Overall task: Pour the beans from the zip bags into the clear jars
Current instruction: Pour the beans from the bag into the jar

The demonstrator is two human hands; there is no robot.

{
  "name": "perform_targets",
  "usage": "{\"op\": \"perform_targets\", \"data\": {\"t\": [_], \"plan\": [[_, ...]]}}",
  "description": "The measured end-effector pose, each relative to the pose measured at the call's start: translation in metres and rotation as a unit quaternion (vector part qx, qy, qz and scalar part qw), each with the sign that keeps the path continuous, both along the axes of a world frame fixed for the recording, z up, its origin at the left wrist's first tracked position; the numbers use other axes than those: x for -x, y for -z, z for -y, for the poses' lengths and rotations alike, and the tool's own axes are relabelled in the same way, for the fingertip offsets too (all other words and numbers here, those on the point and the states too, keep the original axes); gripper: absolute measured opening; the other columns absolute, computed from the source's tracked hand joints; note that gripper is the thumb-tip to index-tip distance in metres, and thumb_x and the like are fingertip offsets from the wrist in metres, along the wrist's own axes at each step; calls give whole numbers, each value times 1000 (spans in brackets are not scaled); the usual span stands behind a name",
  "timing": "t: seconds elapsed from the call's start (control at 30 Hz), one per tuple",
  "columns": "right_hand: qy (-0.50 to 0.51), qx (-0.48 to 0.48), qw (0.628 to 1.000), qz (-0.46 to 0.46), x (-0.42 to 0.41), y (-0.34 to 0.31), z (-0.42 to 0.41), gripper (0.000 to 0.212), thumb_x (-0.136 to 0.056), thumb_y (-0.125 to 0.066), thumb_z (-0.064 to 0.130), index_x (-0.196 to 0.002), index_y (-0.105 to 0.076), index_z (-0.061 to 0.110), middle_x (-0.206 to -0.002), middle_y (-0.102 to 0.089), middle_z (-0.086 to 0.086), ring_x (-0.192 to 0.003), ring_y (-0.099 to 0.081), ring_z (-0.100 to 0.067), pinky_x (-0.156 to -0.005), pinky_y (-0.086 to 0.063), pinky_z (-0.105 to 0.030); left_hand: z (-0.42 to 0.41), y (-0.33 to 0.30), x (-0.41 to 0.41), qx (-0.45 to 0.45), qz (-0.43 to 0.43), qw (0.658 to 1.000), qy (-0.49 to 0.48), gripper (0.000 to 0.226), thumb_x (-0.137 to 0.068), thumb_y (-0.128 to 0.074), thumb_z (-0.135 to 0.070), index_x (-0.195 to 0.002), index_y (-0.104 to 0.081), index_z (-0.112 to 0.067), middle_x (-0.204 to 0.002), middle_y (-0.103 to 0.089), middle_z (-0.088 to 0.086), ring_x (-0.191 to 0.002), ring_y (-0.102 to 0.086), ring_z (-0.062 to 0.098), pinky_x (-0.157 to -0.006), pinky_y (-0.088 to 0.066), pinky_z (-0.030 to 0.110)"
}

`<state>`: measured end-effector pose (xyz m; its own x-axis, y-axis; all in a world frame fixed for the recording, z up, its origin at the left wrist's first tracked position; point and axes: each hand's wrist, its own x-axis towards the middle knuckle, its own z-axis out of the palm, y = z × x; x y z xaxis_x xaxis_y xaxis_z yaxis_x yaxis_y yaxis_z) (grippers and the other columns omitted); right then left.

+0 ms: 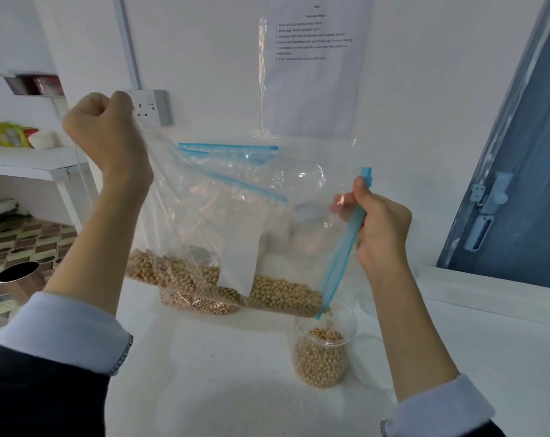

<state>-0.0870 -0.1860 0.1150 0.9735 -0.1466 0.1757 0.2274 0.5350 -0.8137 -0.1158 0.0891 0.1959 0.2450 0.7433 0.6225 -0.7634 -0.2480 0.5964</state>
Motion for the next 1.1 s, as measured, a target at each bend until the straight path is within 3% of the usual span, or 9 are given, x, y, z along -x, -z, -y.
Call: {"op": "perform_targets", "data": {"t": [0.17, 0.3, 0.47, 0.63, 0.77, 0.93, 1.1], "plan": [[0, 11, 1000, -6, -3, -1, 5, 24, -86, -69, 10, -65, -64, -2, -54, -63, -7, -57, -65, -20, -71, -59, -35, 4, 2, -2, -5, 6, 1000, 9, 35, -56, -46, -2, -48, -17, -20, -51, -10, -2, -61, -10, 28, -53, -9, 35], [-15, 28, 999, -7, -4, -3, 7, 24, -85, -69, 10, -66, -64, -3, -59, -63, -13, -55, -63, -22, -61, -57, -29, 5, 2, -4, -2, -2, 1000, 0, 36, -56, -45, -2, -42, -18, -22, -48, -11, -7, -60, -10, 26, -54, -9, 35], [-25, 39, 999, 4, -5, 0, 7, 27, -86, -68, 10, -63, -64, -4, -54, -64, -9, -54, -63, -20, -65, -58, -30, 6, 2, -2, -3, -3, 1000, -11, 33, -54, -46, -3, -49, -16, -17, -54, -10, 8, -61, -14, 32, -53, -11, 36], [-23, 46, 998, 20, -3, -4, 10, 27, -86, -68, 9, -62, -63, -3, -54, -63, -8, -53, -62, -20, -66, -57, -31, 8, -2, 2, 4, 1, 1000, 4, 34, -54, -45, -3, -40, -20, -23, -50, -11, 2, -60, -13, 31, -52, -11, 32], [-19, 46, 998, 28, 0, -7, 9, 26, -87, -67, 11, -67, -64, -5, -59, -65, -10, -55, -64, -18, -60, -55, -23, 6, -2, 6, 0, 9, 1000, 4, 34, -54, -44, -3, -45, -17, -21, -55, -9, 7, -59, -11, 28, -51, -10, 30], [-24, 38, 998, 36, 1, -8, 4, 27, -87, -67, 10, -64, -64, -3, -56, -65, -9, -54, -64, -19, -60, -55, -24, -1, -5, 7, -12, 6, 1000, -3, 33, -54, -44, -4, -40, -19, -21, -46, -9, -6, -56, -10, 25, -50, -11, 29], [-24, 40, 998, 42, 5, -12, 2, 26, -87, -67, 12, -66, -65, -4, -59, -68, -10, -57, -65, -21, -63, -56, -24, -10, -12, 9, -13, 15, 1000, -11, 32, -51, -46, -8, -46, -17, -19, -53, -8, 2, -59, -10, 28, -53, -9, 32]]}}
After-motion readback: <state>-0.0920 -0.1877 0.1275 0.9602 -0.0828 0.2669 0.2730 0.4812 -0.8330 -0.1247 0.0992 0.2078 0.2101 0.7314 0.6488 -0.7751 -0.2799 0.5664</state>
